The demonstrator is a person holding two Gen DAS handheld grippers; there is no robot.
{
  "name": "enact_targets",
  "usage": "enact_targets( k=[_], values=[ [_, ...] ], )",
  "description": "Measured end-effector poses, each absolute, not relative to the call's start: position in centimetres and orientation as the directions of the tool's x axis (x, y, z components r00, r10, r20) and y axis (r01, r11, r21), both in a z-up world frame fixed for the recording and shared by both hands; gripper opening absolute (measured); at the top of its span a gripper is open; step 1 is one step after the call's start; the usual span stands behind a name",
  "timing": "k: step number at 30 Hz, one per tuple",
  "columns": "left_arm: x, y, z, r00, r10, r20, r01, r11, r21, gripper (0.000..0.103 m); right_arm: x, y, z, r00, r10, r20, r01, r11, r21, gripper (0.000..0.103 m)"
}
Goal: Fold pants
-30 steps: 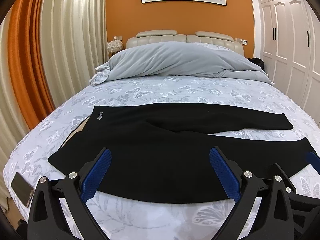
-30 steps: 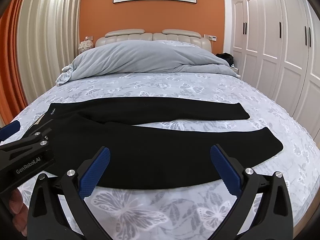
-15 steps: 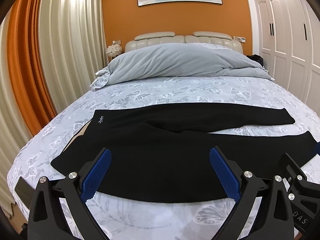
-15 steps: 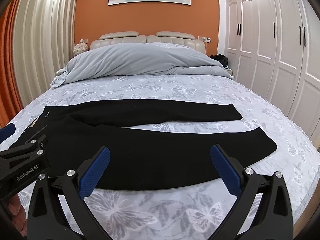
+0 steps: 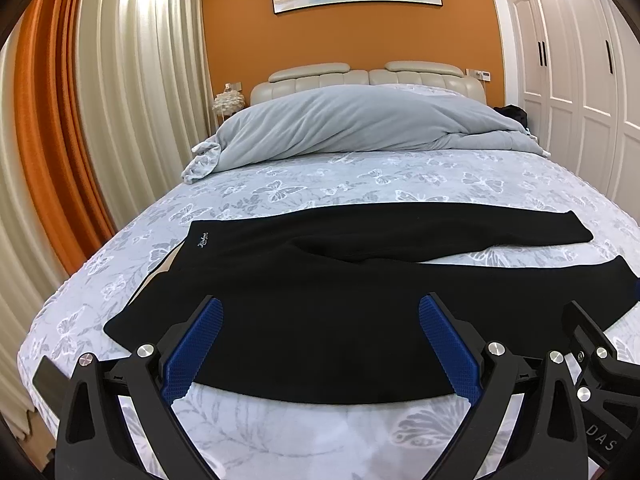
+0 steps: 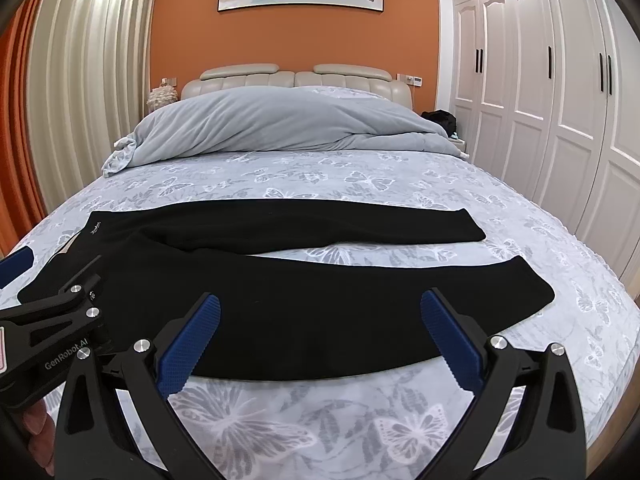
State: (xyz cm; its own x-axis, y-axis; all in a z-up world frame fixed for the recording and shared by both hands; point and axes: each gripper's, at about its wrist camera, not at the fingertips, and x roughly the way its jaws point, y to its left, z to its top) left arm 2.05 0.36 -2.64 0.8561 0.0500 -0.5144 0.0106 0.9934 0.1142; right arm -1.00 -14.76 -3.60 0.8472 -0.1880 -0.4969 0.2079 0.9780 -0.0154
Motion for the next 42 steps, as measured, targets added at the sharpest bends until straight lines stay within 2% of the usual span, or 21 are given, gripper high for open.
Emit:
enact_targets(
  k=[42],
  values=[
    [2.27,-0.32,-3.52,0.833,0.038,-0.552,0.027,0.994,0.109,0.097,-0.57,-14.5,-3.99,0.842,-0.178,-0.51,0.202,0.979,-0.008,0.098]
  ],
)
